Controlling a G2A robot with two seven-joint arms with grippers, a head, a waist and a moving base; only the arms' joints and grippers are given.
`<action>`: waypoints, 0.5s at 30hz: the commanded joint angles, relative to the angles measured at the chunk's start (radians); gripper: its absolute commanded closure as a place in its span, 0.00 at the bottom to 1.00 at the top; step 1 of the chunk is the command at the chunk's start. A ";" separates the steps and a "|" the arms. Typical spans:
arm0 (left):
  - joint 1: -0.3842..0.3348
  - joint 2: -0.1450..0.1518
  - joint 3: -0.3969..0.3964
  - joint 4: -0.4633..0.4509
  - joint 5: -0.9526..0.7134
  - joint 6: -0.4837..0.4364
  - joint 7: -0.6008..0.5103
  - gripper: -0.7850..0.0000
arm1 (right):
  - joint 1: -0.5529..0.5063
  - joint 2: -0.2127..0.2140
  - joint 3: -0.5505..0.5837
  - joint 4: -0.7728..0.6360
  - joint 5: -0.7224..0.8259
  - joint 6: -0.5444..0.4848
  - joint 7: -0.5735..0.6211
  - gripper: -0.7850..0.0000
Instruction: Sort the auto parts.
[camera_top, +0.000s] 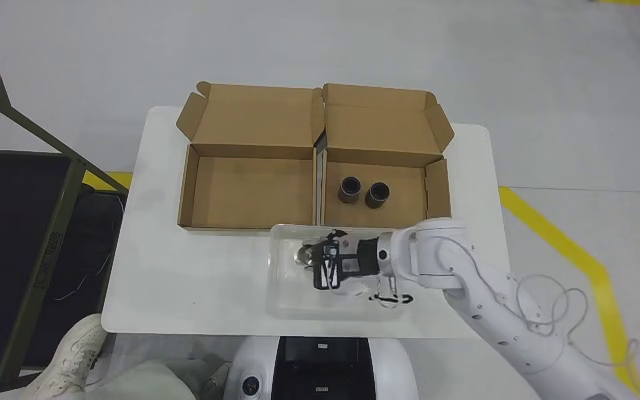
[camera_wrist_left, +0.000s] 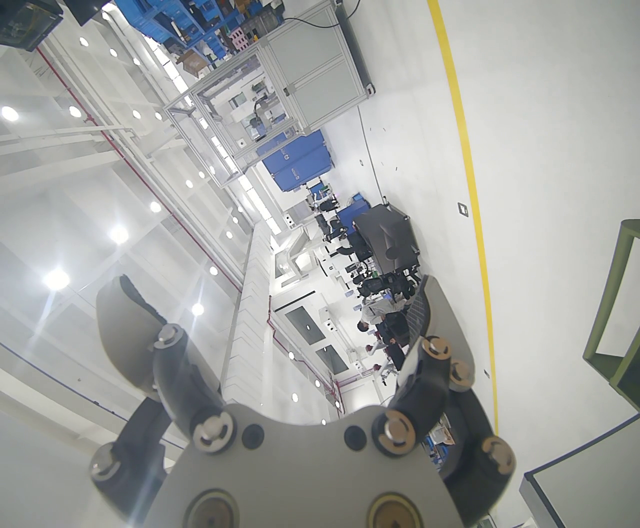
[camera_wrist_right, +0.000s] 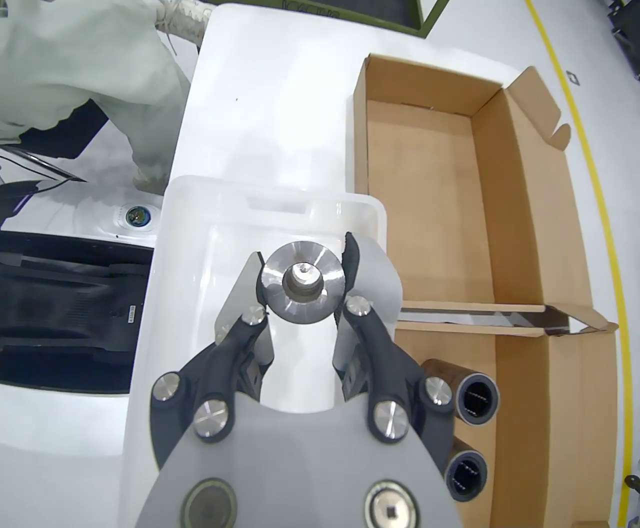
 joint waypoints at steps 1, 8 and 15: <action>0.000 0.000 0.000 0.000 0.000 0.000 0.000 0.00 | -0.001 0.002 0.016 -0.012 0.006 0.007 -0.025 1.00; 0.000 0.000 0.000 0.000 0.000 0.000 0.000 0.00 | -0.009 0.009 0.082 -0.049 0.017 0.017 -0.122 1.00; 0.000 0.000 0.000 0.000 0.000 0.000 0.000 0.00 | -0.029 0.021 0.190 -0.123 0.021 0.043 -0.247 1.00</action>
